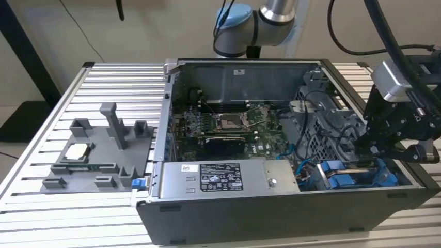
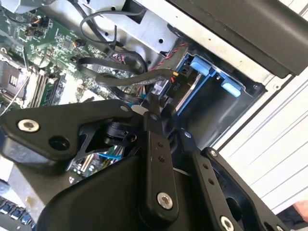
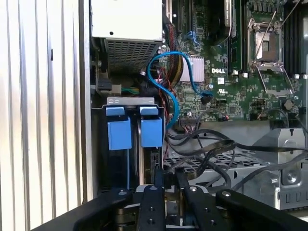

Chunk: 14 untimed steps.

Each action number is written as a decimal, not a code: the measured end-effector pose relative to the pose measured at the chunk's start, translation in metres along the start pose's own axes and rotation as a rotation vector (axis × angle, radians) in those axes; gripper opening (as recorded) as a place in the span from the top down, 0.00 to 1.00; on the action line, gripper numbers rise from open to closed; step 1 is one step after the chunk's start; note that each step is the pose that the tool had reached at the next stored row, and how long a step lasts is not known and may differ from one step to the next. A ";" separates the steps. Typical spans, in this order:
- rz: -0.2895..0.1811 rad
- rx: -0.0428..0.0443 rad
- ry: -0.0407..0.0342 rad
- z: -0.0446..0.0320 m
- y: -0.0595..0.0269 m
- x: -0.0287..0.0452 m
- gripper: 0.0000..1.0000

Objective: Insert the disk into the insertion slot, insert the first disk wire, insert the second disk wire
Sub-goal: 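Insert the second disk wire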

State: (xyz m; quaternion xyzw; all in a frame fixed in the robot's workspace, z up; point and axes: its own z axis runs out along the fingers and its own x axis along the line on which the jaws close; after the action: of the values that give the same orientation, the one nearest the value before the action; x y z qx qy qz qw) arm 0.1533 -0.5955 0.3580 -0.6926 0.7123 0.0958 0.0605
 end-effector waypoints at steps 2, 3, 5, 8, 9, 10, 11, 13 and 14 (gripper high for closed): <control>0.000 0.0006 -0.0074 -0.0038 0.0010 -0.0008 0.76; -0.001 0.0015 -0.0135 -0.0045 0.0017 -0.0009 0.76; -0.003 0.0045 -0.0279 -0.0060 0.0034 -0.0013 0.76; -0.004 0.0086 -0.0383 -0.0107 0.0056 -0.0023 0.76; -0.004 0.0089 -0.0411 -0.0128 0.0064 -0.0027 0.76; -0.004 0.0092 -0.0438 -0.0152 0.0072 -0.0032 0.76; -0.005 0.0094 -0.0463 -0.0177 0.0081 -0.0038 0.76; -0.005 0.0097 -0.0532 -0.0219 0.0102 -0.0046 0.76; -0.006 0.0140 -0.0570 -0.0226 0.0119 -0.0048 0.76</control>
State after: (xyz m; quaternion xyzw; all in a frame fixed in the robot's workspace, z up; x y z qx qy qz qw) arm 0.1426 -0.5955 0.3816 -0.6914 0.7088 0.1103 0.0860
